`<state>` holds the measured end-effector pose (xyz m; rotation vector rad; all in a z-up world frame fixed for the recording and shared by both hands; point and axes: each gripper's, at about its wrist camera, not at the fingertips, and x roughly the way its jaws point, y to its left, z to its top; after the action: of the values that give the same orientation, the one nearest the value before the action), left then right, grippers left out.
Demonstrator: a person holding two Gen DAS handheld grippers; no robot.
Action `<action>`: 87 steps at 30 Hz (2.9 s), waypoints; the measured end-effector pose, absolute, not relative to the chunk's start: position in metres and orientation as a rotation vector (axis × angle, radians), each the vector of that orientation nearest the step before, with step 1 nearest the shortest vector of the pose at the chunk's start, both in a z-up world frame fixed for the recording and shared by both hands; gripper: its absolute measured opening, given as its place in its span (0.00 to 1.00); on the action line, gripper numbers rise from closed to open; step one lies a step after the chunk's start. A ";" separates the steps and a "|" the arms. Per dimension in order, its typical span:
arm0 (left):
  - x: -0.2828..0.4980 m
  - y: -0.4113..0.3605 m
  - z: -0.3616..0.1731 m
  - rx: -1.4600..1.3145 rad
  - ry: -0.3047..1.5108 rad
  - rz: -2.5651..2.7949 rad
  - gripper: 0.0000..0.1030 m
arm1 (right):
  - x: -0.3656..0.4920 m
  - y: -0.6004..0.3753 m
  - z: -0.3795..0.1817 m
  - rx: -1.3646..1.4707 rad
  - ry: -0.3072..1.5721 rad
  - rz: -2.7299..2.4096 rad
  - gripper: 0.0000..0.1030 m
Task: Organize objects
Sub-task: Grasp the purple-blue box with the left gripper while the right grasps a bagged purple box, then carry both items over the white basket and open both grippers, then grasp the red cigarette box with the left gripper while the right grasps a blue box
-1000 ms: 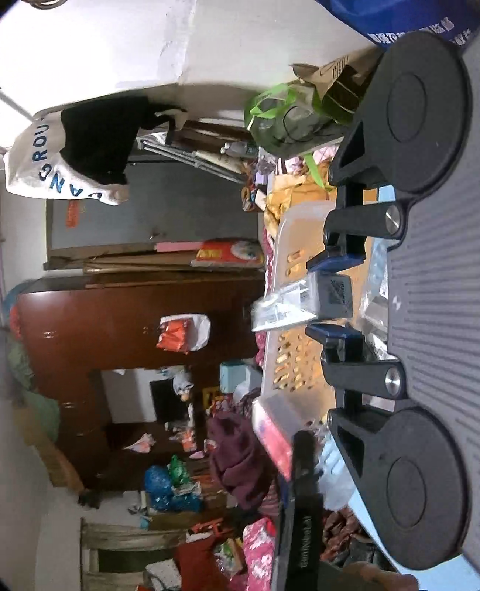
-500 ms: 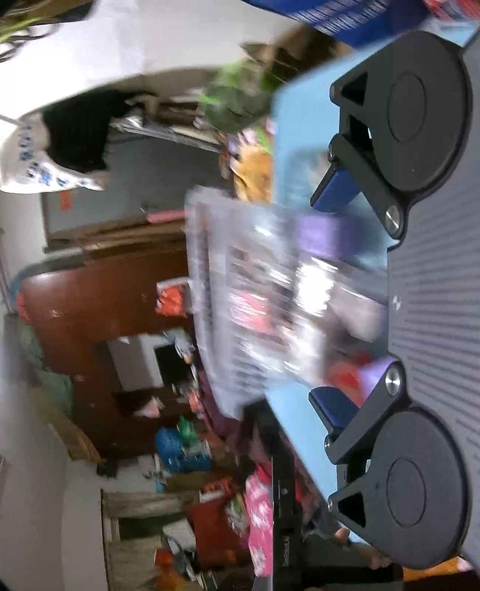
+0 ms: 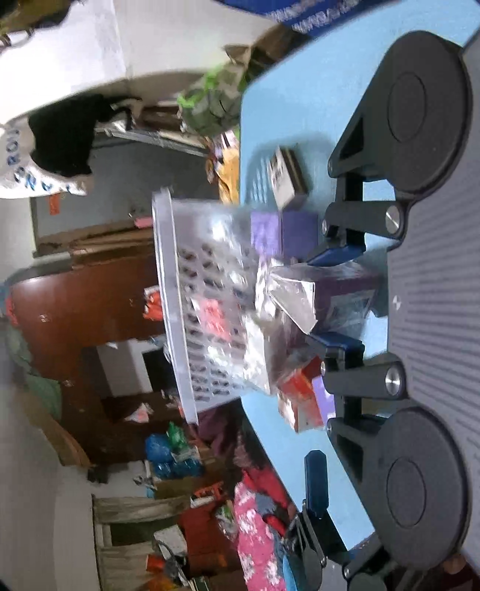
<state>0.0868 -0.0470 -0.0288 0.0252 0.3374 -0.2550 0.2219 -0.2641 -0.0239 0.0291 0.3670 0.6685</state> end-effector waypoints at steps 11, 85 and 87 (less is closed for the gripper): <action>0.086 -0.074 -0.037 0.136 0.300 -0.204 0.52 | 0.224 -0.286 -0.025 0.093 0.349 0.642 0.41; 0.126 -0.011 -0.014 -0.004 0.453 -0.144 0.95 | 0.327 -0.227 -0.003 -0.067 0.552 0.563 0.72; 0.124 -0.017 -0.021 0.012 0.459 -0.138 0.95 | 0.333 -0.223 -0.012 -0.067 0.590 0.565 0.58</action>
<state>0.1236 -0.0174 -0.0209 0.0124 0.4593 -0.1377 0.3333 -0.2226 -0.0121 -0.0672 0.5903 0.5651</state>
